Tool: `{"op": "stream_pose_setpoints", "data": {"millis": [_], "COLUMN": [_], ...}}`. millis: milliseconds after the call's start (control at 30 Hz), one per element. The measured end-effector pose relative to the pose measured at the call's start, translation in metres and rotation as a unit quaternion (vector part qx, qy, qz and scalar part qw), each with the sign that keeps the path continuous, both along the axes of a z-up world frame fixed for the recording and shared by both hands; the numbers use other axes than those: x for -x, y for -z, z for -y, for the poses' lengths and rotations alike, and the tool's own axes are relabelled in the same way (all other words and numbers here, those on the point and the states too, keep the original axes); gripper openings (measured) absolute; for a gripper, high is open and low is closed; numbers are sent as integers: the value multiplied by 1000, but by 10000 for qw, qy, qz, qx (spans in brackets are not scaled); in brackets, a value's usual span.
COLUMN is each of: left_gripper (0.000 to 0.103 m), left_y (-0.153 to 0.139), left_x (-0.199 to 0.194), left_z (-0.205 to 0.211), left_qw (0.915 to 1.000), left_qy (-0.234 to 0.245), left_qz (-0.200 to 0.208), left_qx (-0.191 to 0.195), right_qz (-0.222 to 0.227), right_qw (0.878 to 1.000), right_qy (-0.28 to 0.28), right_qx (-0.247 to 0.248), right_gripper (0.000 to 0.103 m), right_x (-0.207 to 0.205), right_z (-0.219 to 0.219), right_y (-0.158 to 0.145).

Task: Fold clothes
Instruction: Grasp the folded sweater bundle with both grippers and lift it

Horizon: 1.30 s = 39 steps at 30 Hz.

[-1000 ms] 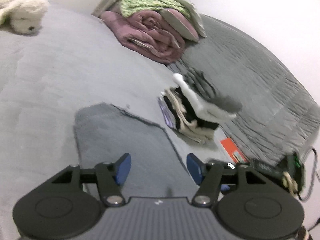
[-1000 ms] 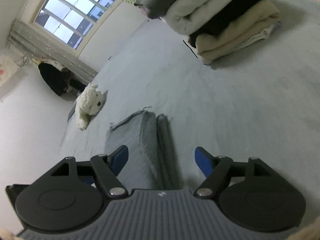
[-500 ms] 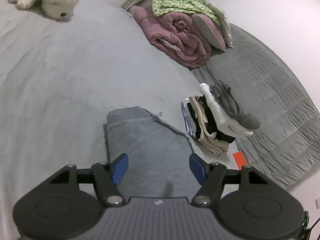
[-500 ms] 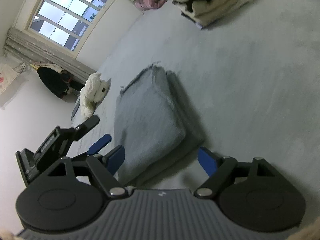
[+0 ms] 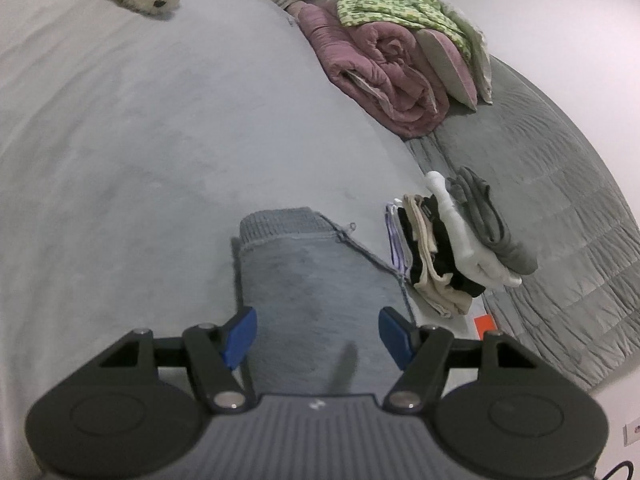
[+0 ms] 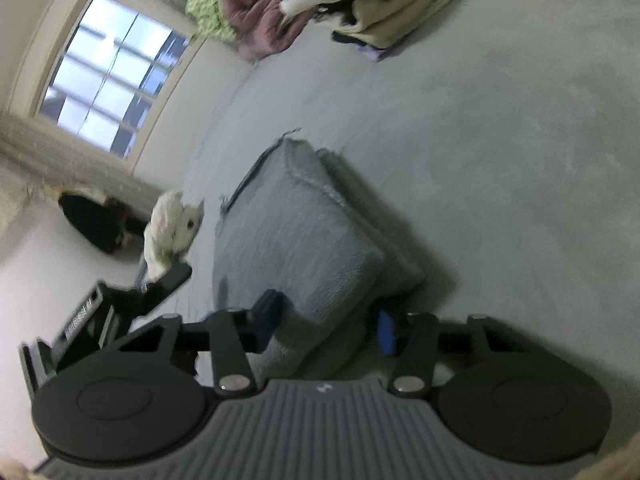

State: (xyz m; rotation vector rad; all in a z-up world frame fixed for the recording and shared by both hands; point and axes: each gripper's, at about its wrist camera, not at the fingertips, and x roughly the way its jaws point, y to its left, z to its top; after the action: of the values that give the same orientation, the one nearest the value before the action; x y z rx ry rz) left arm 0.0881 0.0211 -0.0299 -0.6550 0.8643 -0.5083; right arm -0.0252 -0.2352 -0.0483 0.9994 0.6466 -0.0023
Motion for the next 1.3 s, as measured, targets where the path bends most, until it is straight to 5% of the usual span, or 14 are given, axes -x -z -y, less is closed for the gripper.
{"op": "stream_pose_setpoints", "data": {"millis": [133,633,733,933,1067,1300], "left_gripper": [69,69,69,69,69,69], "left_y": [3,9,10,12,16,7], "left_x": [-4,-12,-17,-39,-55,-65], "left_z": [-3,-7,-10,-11,-9,15], "left_qw": [9999,9995,9991,9981,9980,9996], "left_qy": [-90,-279,-356,-424,-420,68], "left_qz": [-85,-97,-120,-280,-365,183], "left_qx": [93,69,209,345,311,-198], "right_qz": [34,-168,-70,32,-46,-298], "right_qw": [9999,9996,9997,9994,9997,9995], "right_qy": [72,-153,-238,-225,-184,-59], "right_qx": [-81,182,64,-261,-170,-58], "right_gripper": [31,31,49,68,70,70], "right_x": [0,-70,-62,-48,-38,-41], "right_z": [9,74,76,75,73,77], "right_y": [-6,-23,-17,-12,-20,-18]}}
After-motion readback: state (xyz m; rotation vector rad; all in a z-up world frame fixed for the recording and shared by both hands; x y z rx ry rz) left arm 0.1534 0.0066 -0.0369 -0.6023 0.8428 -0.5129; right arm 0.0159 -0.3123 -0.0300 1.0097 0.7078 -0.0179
